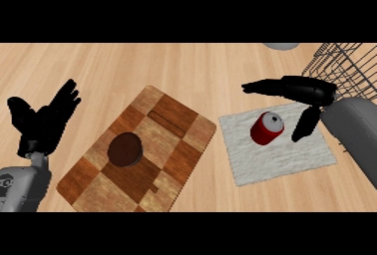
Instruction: Pick the can from the placemat and place it in the basket
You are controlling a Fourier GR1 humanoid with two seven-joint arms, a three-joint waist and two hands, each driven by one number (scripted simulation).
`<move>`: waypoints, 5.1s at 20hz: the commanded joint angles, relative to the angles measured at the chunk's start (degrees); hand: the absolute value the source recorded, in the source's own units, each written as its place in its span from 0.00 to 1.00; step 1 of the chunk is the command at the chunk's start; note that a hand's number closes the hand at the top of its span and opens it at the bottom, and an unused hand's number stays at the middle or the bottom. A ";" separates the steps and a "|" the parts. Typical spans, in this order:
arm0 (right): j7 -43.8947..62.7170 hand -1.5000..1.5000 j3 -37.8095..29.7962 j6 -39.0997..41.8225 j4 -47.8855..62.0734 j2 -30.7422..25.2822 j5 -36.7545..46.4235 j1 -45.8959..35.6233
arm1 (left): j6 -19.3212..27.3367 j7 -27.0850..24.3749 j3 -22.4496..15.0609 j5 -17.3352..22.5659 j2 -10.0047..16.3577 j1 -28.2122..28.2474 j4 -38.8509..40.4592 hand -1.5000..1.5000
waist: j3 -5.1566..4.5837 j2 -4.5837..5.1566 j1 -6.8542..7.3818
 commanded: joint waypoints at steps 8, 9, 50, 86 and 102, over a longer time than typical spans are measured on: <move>-5.44 0.00 2.32 4.55 -0.05 1.63 1.21 -1.24 | -2.50 0.16 1.25 -0.40 0.94 1.05 -0.31 0.50 | -0.02 -0.17 -0.10; -8.63 0.00 2.08 2.25 2.32 -0.47 3.19 0.26 | -1.31 -0.76 1.27 -0.97 -0.31 2.37 -1.51 0.50 | -0.01 -0.13 -0.05; 73.98 1.00 -30.33 -68.36 16.94 28.98 4.55 -16.36 | -3.44 0.28 0.43 -3.26 -3.38 -0.75 -0.81 0.50 | -0.27 0.61 4.29; 124.72 1.00 -13.94 -67.74 48.02 9.24 38.84 -50.34 | -3.27 2.80 2.69 -2.98 -2.44 -2.30 -0.83 0.50 | -0.10 0.56 1.58; 117.80 1.00 -17.71 -81.65 44.73 7.00 34.81 -34.37 | -3.30 -0.12 4.16 -3.48 -2.82 1.91 -1.30 0.50 | -0.03 -0.09 -0.51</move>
